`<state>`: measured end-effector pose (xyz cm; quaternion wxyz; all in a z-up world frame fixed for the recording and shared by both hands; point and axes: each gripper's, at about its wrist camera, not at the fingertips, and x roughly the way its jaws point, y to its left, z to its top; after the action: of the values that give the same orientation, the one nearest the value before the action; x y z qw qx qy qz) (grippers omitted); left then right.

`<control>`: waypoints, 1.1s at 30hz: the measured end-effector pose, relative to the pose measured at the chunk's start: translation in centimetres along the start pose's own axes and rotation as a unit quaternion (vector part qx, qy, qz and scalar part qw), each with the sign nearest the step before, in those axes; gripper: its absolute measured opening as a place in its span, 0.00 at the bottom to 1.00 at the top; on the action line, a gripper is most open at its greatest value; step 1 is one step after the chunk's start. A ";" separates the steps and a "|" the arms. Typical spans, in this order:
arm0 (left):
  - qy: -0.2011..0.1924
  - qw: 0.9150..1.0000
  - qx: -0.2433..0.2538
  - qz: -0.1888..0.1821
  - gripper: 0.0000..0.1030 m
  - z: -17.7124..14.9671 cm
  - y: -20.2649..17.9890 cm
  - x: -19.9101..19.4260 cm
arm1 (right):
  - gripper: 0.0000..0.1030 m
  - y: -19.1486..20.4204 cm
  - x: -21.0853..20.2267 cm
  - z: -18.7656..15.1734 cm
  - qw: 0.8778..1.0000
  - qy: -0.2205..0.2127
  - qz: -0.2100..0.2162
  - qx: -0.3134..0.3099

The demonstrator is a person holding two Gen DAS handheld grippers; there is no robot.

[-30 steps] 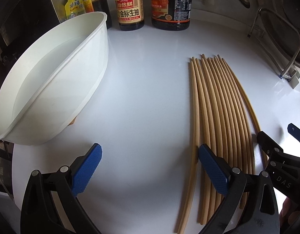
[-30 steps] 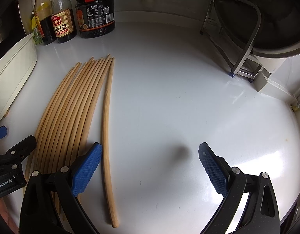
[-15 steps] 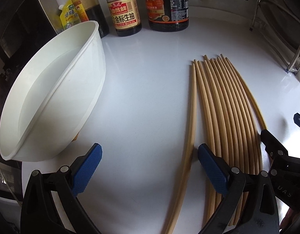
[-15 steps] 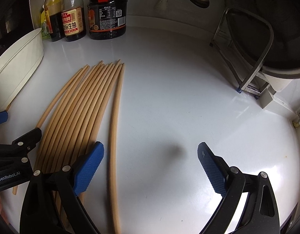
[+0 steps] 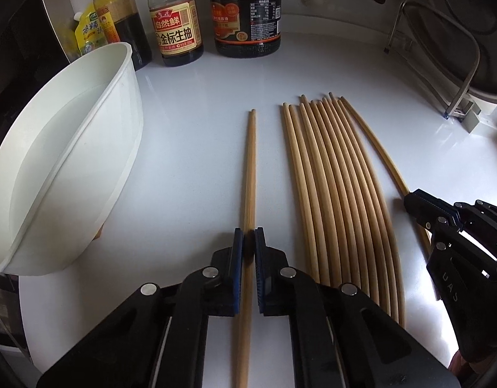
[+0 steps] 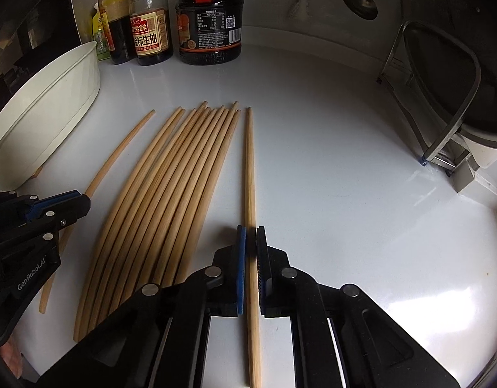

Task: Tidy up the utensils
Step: 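Lift and carry both held chopsticks over the white basin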

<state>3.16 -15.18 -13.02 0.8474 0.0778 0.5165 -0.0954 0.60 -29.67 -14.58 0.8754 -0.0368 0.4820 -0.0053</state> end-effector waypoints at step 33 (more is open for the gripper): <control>-0.042 0.990 -0.128 0.027 0.07 7.1 25.6 -8.7 | 0.06 20.6 -4.8 16.5 0.982 -0.034 0.183 -0.032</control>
<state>11.59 8.74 -1.17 0.8737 -0.0216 0.4859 -0.0083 11.46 -7.88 -3.21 0.8756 0.0240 0.4508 0.1722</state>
